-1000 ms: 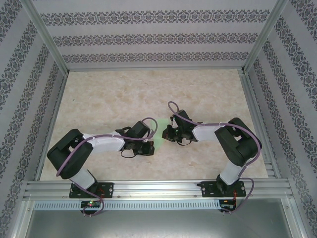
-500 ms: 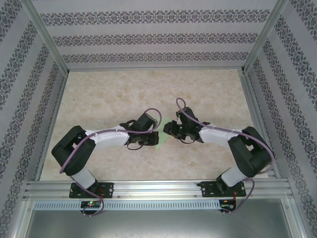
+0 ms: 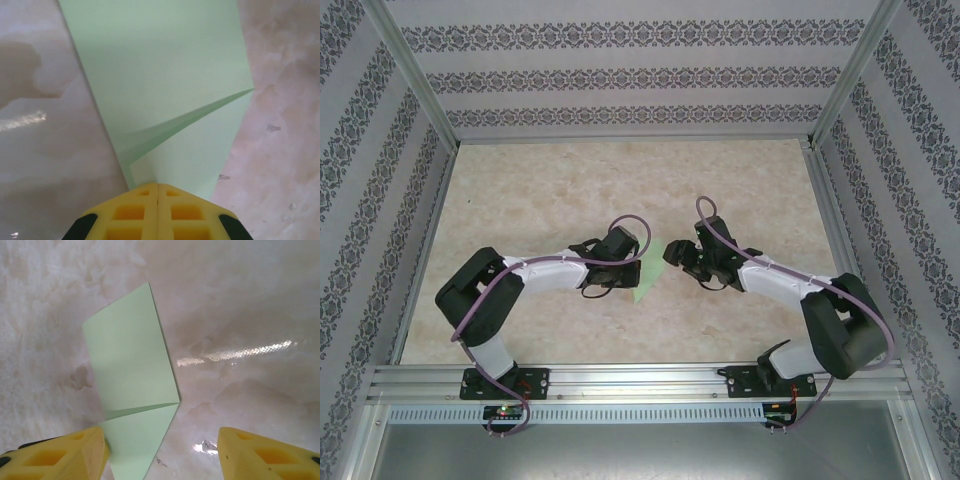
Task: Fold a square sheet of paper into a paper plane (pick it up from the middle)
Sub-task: Fourth fold the wing at the center of the table.
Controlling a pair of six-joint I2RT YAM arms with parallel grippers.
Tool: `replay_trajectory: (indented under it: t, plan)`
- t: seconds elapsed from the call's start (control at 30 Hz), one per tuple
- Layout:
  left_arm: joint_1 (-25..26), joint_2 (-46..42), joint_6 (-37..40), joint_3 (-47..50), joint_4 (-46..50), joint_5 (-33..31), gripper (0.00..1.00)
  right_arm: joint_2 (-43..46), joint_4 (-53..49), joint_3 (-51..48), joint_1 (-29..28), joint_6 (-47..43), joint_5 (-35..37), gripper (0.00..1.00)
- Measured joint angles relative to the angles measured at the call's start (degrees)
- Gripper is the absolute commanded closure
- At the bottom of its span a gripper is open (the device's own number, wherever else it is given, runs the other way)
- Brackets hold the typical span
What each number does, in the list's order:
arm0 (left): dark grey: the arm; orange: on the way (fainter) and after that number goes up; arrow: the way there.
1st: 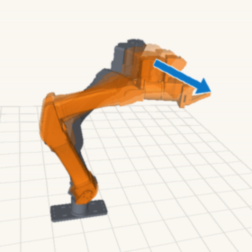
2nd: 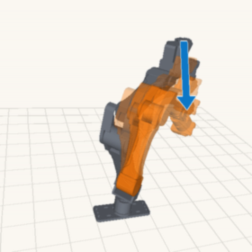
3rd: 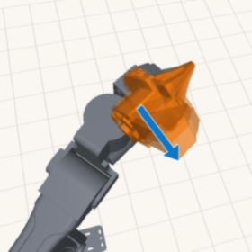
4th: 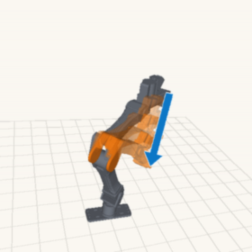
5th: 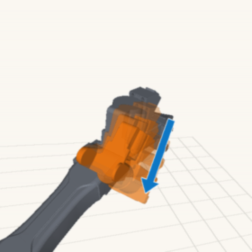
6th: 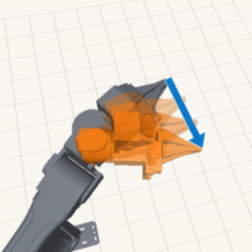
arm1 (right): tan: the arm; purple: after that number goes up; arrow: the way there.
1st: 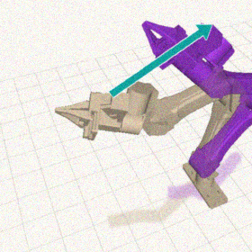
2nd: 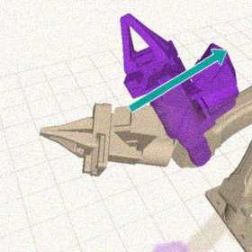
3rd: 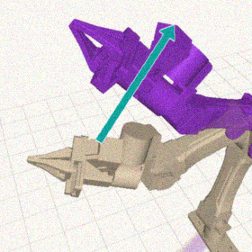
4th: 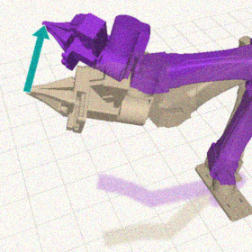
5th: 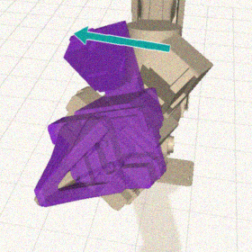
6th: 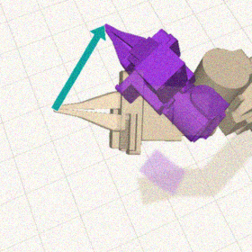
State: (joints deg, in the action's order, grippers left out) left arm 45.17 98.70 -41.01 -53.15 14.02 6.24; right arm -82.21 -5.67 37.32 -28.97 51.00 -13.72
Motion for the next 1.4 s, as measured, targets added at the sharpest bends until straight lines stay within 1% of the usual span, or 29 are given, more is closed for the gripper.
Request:
replay_trajectory:
  t: [0.17, 0.47, 0.63, 1.07, 1.27, 1.4]
  plan:
    - [0.0, 2.3, 0.0, -0.7, 0.7, -1.3, 1.00, -3.2, 1.0, 0.1, -0.3, 0.0, -1.6, 0.43]
    - [0.0, 3.1, 0.0, -1.8, 1.0, -2.1, 1.00, -7.4, 4.3, 0.6, -0.7, 0.4, -4.8, 0.48]
    - [0.0, 2.9, -0.9, -1.3, 0.4, -2.1, 1.00, -9.0, 6.4, 0.6, -0.7, 0.9, -6.1, 0.48]
    - [-0.2, 1.0, -3.0, 1.0, -1.0, -2.0, 0.99, -9.6, 7.9, 1.2, -0.7, 1.7, -7.0, 0.49]
    - [-0.1, -1.3, -3.0, 1.0, -1.6, 0.8, 0.98, -9.7, 7.9, 1.2, -0.7, 1.7, -7.0, 0.49]
    - [-0.2, -1.6, -2.9, 1.0, -2.3, 1.2, 0.98, -9.7, 7.9, 1.2, -0.7, 1.7, -7.0, 0.49]
